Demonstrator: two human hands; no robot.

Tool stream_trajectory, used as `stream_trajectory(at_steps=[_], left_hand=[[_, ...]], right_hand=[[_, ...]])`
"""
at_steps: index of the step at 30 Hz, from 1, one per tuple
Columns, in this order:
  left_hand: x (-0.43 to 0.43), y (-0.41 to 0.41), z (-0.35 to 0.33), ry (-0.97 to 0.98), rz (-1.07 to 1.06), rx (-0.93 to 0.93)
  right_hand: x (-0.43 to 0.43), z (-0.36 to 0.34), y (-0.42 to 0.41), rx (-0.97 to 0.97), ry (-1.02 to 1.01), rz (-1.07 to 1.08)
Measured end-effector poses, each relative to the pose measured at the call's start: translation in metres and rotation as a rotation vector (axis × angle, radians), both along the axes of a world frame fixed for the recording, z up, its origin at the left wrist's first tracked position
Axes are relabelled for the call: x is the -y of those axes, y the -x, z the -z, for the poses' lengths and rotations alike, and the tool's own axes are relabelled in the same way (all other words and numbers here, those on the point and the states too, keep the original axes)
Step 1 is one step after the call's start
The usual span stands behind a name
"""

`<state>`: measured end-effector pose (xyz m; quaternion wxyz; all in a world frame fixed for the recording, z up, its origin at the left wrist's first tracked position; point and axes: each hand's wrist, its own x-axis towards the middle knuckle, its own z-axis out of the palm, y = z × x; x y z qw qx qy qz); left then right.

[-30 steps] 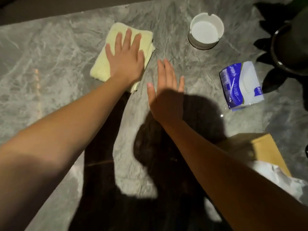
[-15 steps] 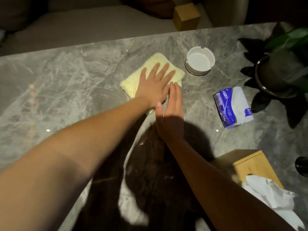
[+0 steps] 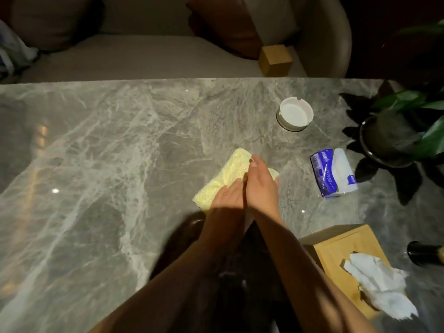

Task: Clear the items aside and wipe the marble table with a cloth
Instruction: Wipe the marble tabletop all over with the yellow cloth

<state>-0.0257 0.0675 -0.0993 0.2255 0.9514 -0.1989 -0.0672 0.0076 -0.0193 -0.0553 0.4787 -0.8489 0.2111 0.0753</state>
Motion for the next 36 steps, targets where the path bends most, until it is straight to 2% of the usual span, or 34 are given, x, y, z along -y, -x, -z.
stream_trajectory(at_steps=[2, 5, 8, 13, 18, 22, 25, 32, 36], left_hand=[[-0.024, -0.007, 0.001, 0.124, -0.067, 0.017], [-0.074, -0.029, -0.003, 0.145, -0.297, 0.096], [-0.134, -0.051, -0.006, 0.083, -0.417, 0.055], [-0.199, -0.099, -0.007, -0.093, -0.370, 0.054], [-0.204, -0.103, 0.009, -0.260, -0.339, 0.033], [-0.203, -0.106, 0.006, -0.269, -0.330, 0.047], [-0.202, -0.106, 0.006, -0.251, -0.351, 0.043], [-0.206, -0.104, 0.008, -0.274, -0.312, 0.040], [-0.205, -0.105, 0.010, -0.245, -0.331, 0.024]], right_hand=[[-0.004, 0.000, 0.000, -0.059, 0.118, -0.120], [-0.018, 0.006, 0.001, -0.145, 0.428, -0.302], [-0.044, 0.025, 0.004, -0.167, 0.622, -0.310], [-0.048, 0.048, -0.025, -0.028, 0.808, -0.351], [-0.019, 0.051, -0.117, 0.116, 0.871, -0.558], [0.015, 0.046, -0.208, 0.177, 0.862, -0.707], [0.032, 0.044, -0.245, 0.211, 0.866, -0.757], [0.027, 0.043, -0.234, 0.090, 0.901, -0.528], [0.031, 0.042, -0.196, 0.062, 0.916, -0.566]])
